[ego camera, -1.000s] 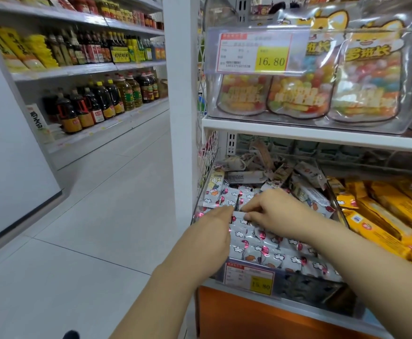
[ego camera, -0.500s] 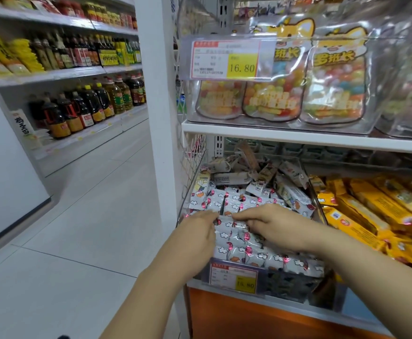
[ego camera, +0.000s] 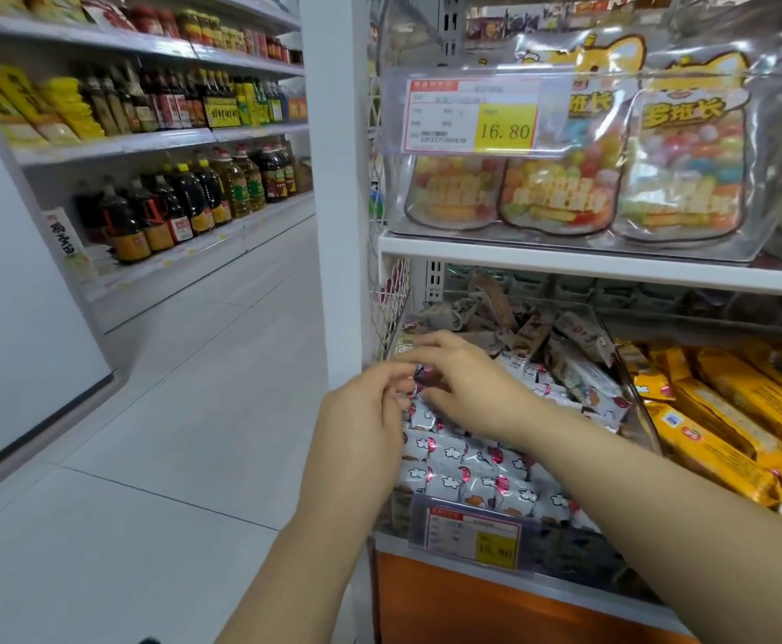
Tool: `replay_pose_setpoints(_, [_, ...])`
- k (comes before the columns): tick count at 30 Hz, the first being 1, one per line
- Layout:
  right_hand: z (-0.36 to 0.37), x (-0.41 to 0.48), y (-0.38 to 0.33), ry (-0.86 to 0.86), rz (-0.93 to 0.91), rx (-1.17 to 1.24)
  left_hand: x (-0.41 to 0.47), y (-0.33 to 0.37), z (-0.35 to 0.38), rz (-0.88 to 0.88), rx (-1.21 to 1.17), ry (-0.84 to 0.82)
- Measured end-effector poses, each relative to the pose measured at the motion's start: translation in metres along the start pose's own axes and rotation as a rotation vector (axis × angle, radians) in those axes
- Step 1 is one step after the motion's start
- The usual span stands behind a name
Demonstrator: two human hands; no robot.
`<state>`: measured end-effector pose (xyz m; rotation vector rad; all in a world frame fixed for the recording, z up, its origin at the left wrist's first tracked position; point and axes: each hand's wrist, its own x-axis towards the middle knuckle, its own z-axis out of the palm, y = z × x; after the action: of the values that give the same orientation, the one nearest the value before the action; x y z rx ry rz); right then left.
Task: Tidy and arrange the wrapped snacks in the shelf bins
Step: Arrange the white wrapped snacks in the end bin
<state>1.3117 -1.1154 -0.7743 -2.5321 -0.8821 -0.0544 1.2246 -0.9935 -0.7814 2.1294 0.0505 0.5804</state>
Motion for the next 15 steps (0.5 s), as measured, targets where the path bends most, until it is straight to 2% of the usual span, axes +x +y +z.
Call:
replay_pose_setpoints(4, [0.010, 0.010, 0.005, -0.020, -0.048, -0.045, 0.000, -0.003, -0.004, -0.003, -0.010, -0.003])
replay_pose_setpoints(15, [0.017, 0.013, 0.006, 0.218, -0.076, -0.088, -0.005, 0.003, -0.013, 0.044, 0.046, 0.109])
